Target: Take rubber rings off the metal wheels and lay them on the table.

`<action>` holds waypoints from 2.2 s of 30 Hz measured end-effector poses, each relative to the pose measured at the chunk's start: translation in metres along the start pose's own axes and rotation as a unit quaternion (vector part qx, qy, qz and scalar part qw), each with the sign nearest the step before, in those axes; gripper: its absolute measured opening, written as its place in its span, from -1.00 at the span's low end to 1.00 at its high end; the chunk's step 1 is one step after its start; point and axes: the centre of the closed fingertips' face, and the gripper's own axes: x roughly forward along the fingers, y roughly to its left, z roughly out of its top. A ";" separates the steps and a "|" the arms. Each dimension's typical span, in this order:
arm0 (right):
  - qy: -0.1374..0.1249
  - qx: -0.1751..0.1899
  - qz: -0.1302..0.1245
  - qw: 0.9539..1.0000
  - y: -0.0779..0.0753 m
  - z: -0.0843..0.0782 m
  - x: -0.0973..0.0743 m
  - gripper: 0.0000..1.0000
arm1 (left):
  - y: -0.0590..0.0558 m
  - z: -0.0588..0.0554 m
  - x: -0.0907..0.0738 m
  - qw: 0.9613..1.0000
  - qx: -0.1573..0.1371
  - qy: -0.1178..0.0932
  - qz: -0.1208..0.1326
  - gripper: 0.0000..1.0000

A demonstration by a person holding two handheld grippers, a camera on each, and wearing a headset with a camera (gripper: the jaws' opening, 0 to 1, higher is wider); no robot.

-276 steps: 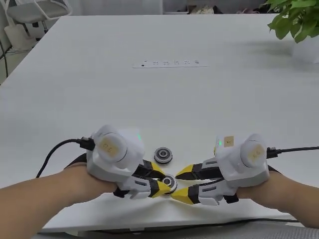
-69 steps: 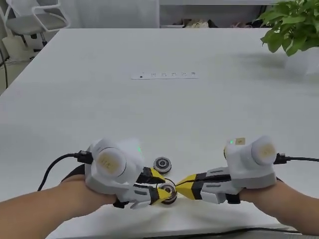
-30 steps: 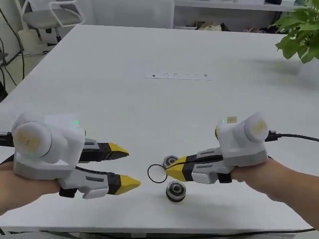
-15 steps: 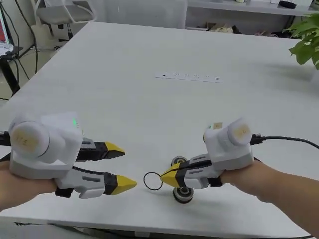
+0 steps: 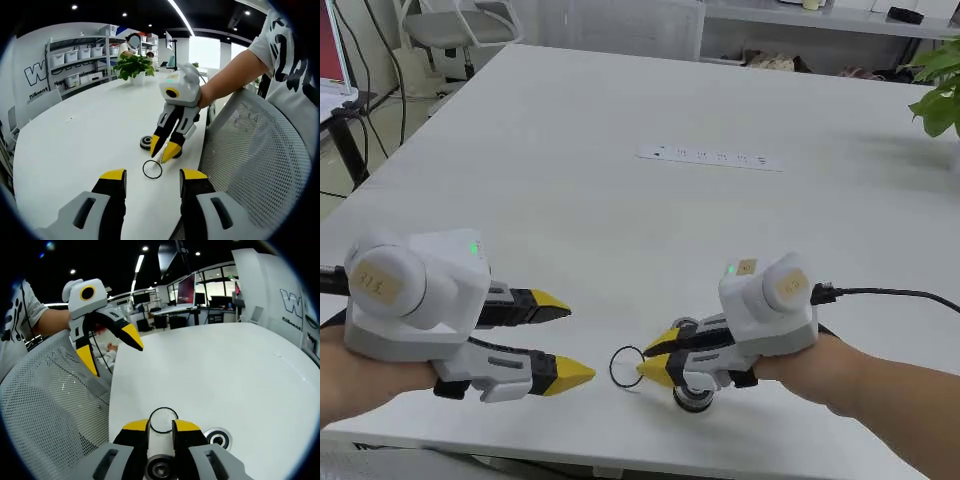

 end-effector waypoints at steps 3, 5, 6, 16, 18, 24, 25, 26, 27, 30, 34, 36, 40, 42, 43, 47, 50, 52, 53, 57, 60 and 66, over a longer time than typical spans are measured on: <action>-0.003 -0.007 -0.005 1.000 -0.002 0.001 -0.002 -0.58 | 0.000 0.000 0.000 1.000 -0.001 0.000 -0.001 -0.20; -0.006 -0.006 -0.002 1.000 -0.001 0.003 -0.005 -0.57 | 0.000 0.002 0.000 1.000 -0.006 -0.003 -0.004 -0.19; -0.008 -0.006 -0.001 1.000 0.000 0.004 -0.006 -0.57 | 0.000 0.002 0.000 1.000 -0.006 -0.003 -0.004 -0.19; -0.031 -0.005 -0.008 0.999 -0.003 0.011 -0.024 -0.52 | -0.002 0.008 0.007 1.000 0.002 0.001 -0.014 -0.20; -0.034 -0.006 -0.008 0.999 -0.002 0.012 -0.028 -0.51 | -0.002 0.010 0.010 1.000 0.003 0.001 -0.016 -0.20; -0.055 0.007 -0.007 0.998 0.001 0.014 -0.041 -0.49 | -0.004 0.015 0.017 1.000 0.009 0.003 -0.026 -0.20; -0.057 0.008 -0.007 0.998 0.002 0.014 -0.043 -0.49 | -0.005 0.016 0.019 1.000 0.010 0.004 -0.028 -0.20; -0.059 0.008 -0.008 0.998 0.002 0.013 -0.046 -0.49 | -0.005 0.017 0.020 1.000 0.011 0.004 -0.029 -0.20; -0.060 0.009 -0.008 0.998 0.003 0.013 -0.048 -0.48 | -0.006 0.018 0.022 0.999 0.012 0.005 -0.031 -0.20; -0.064 0.010 -0.012 0.998 0.002 0.011 -0.055 -0.48 | -0.007 0.020 0.027 0.999 0.016 0.007 -0.037 -0.20; -0.069 0.015 -0.019 0.997 -0.001 0.007 -0.064 -0.47 | -0.009 0.022 0.035 0.999 0.015 0.007 -0.046 -0.20; -0.072 0.018 -0.023 0.997 -0.002 0.005 -0.068 -0.47 | -0.011 0.023 0.038 0.998 0.020 0.010 -0.050 -0.20; -0.069 0.022 -0.030 0.997 -0.006 -0.003 -0.073 -0.46 | -0.015 0.026 0.046 0.998 0.025 0.014 -0.059 -0.20; -0.068 0.024 -0.033 0.997 -0.007 -0.007 -0.076 -0.46 | -0.017 0.027 0.050 0.998 0.027 0.016 -0.063 -0.21; -0.067 0.025 -0.033 0.997 -0.008 -0.009 -0.076 -0.46 | -0.017 0.028 0.051 0.997 0.028 0.016 -0.065 -0.21; -0.067 0.031 -0.036 0.997 -0.009 -0.015 -0.078 -0.45 | -0.018 0.031 0.058 0.997 0.026 0.015 -0.073 -0.22; -0.065 0.034 -0.037 0.997 -0.009 -0.020 -0.078 -0.44 | -0.020 0.033 0.064 0.997 0.023 0.015 -0.078 -0.22; -0.061 0.034 -0.037 0.997 -0.009 -0.024 -0.077 -0.43 | -0.021 0.032 0.069 0.996 0.025 0.018 -0.082 -0.23; -0.058 0.033 -0.037 0.997 -0.009 -0.026 -0.077 -0.43 | -0.022 0.032 0.072 0.996 0.026 0.019 -0.085 -0.23; -0.054 0.036 -0.038 0.997 -0.010 -0.032 -0.075 -0.43 | -0.027 0.029 0.080 0.995 0.030 0.027 -0.093 -0.24; -0.049 0.037 -0.035 0.998 -0.008 -0.037 -0.072 -0.43 | -0.030 0.024 0.086 0.994 0.033 0.034 -0.099 -0.24; -0.038 0.035 -0.027 0.998 -0.004 -0.046 -0.066 -0.44 | -0.039 0.015 0.096 0.992 0.033 0.047 -0.111 -0.25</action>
